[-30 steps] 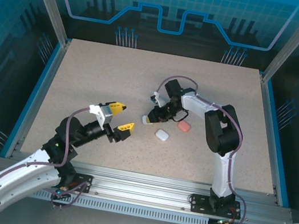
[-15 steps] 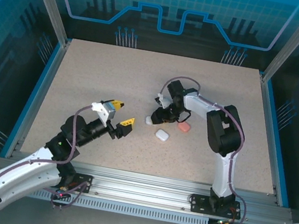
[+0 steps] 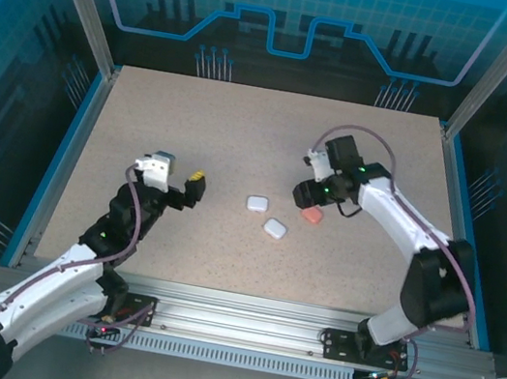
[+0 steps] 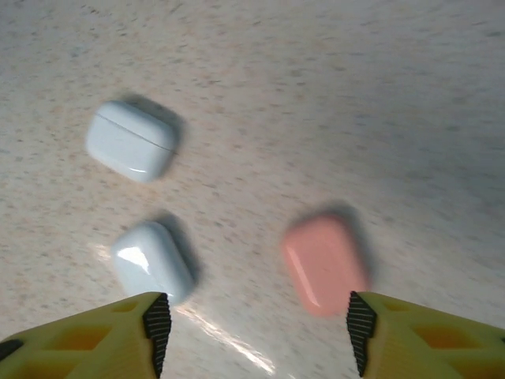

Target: Insert wireless bluetooth earbuds into charging case

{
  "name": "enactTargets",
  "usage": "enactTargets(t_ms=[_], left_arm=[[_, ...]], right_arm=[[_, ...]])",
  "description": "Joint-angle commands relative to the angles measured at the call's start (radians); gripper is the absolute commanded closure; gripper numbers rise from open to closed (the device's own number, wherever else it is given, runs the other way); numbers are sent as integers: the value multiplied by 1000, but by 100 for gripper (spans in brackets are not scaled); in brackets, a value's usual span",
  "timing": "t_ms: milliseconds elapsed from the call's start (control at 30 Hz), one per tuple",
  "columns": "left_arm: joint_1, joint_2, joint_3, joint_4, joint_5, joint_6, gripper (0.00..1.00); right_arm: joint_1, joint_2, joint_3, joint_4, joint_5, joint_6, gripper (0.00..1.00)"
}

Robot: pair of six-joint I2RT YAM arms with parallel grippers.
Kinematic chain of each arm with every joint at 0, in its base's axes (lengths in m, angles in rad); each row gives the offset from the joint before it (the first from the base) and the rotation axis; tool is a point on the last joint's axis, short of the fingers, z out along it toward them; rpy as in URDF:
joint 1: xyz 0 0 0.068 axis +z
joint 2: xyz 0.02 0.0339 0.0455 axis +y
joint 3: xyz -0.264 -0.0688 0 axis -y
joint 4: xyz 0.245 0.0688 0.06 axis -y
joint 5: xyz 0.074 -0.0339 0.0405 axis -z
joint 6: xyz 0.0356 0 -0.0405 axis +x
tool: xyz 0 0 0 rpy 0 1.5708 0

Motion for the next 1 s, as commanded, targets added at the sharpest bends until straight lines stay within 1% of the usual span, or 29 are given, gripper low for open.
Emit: enactTargets(t_ms=[0,67,167,300,367,400,433,467,533,600,667,700,767,833,867,967], left_arm=[[51,6,4,-32,-130,-69,1],[70,15,-9,-18,-164,-66,1],[99,38,-22,5,-192,-71,1],[127,97,-43,59,-224,-50,1],[141,135,-50,83,-240,-40,1],[149,151,-52,92,-242,-37,1],[158,171,-56,110,-239,-31,1],[167,193,-63,137,-236,-27,1],[190,247,-79,193,-228,-18,1],[209,310,-90,253,-221,-4,1],[228,382,-102,332,-191,23,1],[234,415,-106,371,-175,35,1],[247,491,-109,462,-136,61,1],[250,533,-95,498,-70,92,1],[252,564,-93,540,-41,108,1],[253,635,-79,625,32,163,1]], right_arm=[[-54,-120,-107,40,156,-4,33],[-92,-205,-179,75,181,0,31],[-167,-329,-279,127,170,9,28],[-260,-465,-411,220,160,30,18],[-302,-521,-477,286,152,40,9],[-319,-542,-501,315,146,45,3],[-342,-560,-532,350,138,45,0],[-365,-569,-563,390,129,37,0],[-408,-561,-621,463,125,19,0],[-462,-535,-659,527,123,34,0],[-513,-505,-692,602,80,56,0],[-522,-494,-708,650,69,69,0],[-527,-469,-761,790,58,89,0],[-521,-435,-803,920,64,98,0],[-516,-422,-796,940,74,99,0],[-468,-383,-824,1103,112,49,0]])
